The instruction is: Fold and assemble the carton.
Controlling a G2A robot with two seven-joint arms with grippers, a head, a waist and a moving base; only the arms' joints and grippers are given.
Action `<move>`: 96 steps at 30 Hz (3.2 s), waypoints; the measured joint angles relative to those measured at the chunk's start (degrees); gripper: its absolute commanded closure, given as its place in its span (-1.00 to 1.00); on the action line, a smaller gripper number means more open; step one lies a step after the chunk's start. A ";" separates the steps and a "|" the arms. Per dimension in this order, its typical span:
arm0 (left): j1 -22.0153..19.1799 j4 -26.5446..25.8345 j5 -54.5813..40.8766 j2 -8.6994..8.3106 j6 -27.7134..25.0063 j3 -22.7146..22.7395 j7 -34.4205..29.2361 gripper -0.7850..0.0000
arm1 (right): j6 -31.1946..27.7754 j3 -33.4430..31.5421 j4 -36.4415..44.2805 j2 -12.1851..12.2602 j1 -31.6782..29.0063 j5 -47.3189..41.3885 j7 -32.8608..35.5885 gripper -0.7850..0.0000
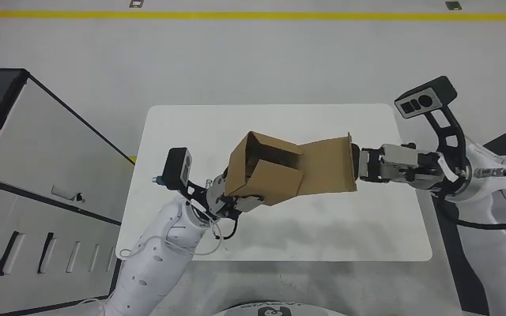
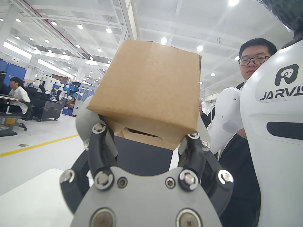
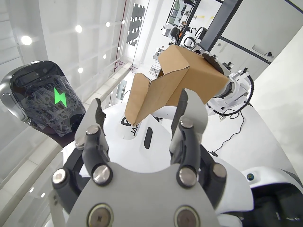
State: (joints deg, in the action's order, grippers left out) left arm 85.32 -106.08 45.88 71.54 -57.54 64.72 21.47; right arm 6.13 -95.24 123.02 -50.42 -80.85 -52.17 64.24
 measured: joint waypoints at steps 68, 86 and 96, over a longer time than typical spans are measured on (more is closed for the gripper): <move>1.92 -4.26 10.15 -0.08 1.65 1.74 -2.97 1.00 | 8.11 14.30 -2.99 -0.88 20.66 9.62 1.86 1.00; 1.53 -3.36 11.67 -0.30 2.71 1.82 -1.85 1.00 | 9.45 15.17 -2.56 -0.56 23.75 11.63 3.04 1.00; 1.22 -3.07 11.50 -0.44 2.79 1.60 -1.88 1.00 | 8.58 17.47 -3.87 -0.64 26.92 13.00 3.63 1.00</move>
State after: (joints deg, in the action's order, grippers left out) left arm 86.55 -109.15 57.37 71.10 -54.75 66.32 19.59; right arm 14.71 -77.77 119.15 -51.07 -53.93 -39.18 67.88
